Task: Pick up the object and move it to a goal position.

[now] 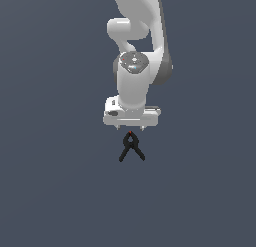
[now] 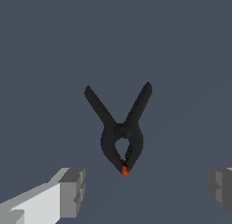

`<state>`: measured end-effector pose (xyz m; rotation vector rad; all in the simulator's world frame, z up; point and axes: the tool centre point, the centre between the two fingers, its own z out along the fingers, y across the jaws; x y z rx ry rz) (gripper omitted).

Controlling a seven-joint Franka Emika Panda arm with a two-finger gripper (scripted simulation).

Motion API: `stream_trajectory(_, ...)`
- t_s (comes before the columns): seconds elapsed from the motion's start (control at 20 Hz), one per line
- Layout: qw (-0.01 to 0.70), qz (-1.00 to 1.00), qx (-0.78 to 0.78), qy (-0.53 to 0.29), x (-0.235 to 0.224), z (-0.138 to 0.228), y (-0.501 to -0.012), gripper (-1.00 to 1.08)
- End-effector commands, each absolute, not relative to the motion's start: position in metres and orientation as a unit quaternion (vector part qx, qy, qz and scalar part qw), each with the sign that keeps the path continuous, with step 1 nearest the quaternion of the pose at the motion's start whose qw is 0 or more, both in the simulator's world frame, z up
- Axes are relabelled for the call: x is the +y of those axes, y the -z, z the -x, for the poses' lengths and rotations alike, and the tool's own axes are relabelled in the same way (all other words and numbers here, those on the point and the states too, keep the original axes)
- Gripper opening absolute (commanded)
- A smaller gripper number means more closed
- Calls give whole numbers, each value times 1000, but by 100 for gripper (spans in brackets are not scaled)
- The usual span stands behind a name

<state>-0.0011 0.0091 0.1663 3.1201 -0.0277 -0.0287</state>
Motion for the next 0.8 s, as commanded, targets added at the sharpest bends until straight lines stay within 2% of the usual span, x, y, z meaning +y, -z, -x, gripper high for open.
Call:
stream_trajectory(0.0, 11, -1000, -9, 9, 9, 1, -166, 100)
stream_trajectory(0.75, 21, -1000, 15, 2, 20, -4, -172, 100)
